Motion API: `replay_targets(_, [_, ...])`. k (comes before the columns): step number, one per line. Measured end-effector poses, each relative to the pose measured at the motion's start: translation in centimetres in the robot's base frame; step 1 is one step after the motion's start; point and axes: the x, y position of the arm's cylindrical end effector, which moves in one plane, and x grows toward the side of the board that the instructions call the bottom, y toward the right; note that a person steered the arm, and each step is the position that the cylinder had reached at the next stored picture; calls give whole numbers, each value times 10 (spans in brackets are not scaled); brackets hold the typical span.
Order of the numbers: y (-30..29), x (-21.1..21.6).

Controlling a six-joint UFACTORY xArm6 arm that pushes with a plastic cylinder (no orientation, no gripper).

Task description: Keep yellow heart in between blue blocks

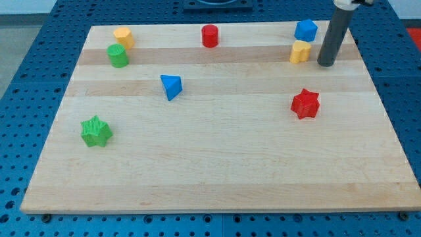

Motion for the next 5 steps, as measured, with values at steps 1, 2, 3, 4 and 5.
replay_targets(1, [0, -13])
replay_targets(2, [0, -30])
replay_targets(3, [-3, -29])
replay_targets(4, [-38, -16])
replay_targets(5, [-75, -7])
